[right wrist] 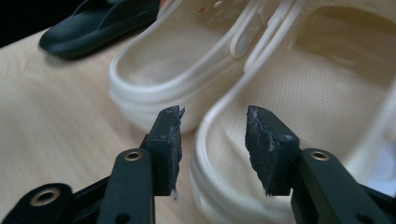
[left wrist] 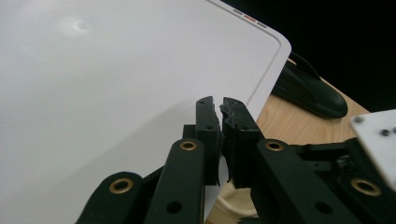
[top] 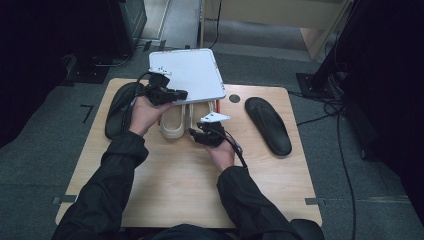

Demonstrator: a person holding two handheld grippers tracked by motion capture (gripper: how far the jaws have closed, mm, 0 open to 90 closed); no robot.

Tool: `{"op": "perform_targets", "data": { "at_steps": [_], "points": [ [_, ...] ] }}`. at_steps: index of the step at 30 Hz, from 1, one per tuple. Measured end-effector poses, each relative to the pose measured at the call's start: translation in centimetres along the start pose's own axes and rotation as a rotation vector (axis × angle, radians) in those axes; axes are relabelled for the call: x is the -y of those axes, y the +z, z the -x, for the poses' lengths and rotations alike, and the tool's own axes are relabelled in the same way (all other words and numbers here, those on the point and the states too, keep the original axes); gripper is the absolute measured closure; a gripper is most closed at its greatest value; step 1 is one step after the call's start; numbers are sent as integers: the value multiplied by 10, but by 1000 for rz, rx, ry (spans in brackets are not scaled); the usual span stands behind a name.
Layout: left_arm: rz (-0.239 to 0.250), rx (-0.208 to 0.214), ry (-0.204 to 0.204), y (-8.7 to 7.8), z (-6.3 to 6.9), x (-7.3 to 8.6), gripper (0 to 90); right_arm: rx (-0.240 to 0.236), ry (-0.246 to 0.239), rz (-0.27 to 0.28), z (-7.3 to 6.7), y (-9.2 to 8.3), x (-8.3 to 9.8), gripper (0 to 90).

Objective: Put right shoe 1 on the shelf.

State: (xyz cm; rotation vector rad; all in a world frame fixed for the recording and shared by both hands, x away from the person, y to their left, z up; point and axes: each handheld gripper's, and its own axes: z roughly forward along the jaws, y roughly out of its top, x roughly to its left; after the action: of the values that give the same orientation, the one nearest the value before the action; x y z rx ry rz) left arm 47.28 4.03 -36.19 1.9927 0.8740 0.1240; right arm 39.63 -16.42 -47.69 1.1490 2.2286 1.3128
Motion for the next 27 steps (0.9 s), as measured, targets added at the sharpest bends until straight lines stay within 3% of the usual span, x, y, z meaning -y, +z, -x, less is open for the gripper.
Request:
{"op": "perform_targets", "data": {
  "at_steps": [3, 5, 9, 11, 19, 22, 27],
  "points": [
    [-1, 2, 1, -1, -1, 1, 870, 47, 9, -15, -4, 16, -4, 562],
    [-2, 3, -1, -2, -2, 1, 872, 78, -2, -39, -6, 24, -6, 618],
    [-1, 2, 0, -3, -3, 2, 875, 99, -54, -48, -11, 29, -8, 657],
    [-1, -2, 0, -4, -3, 2, 877, 79, -67, -52, -9, 28, -8, 678],
    [3, -8, -2, -5, -4, 3, 890, -72, -129, -59, 13, 24, -10, 691],
    [2, -2, -6, -5, -5, 3, 891, -72, -103, -56, 21, 20, -9, 668],
    [-1, 0, -9, -5, -5, 3, 891, -75, -87, -63, 16, 2, -6, 636]
  ]
}}
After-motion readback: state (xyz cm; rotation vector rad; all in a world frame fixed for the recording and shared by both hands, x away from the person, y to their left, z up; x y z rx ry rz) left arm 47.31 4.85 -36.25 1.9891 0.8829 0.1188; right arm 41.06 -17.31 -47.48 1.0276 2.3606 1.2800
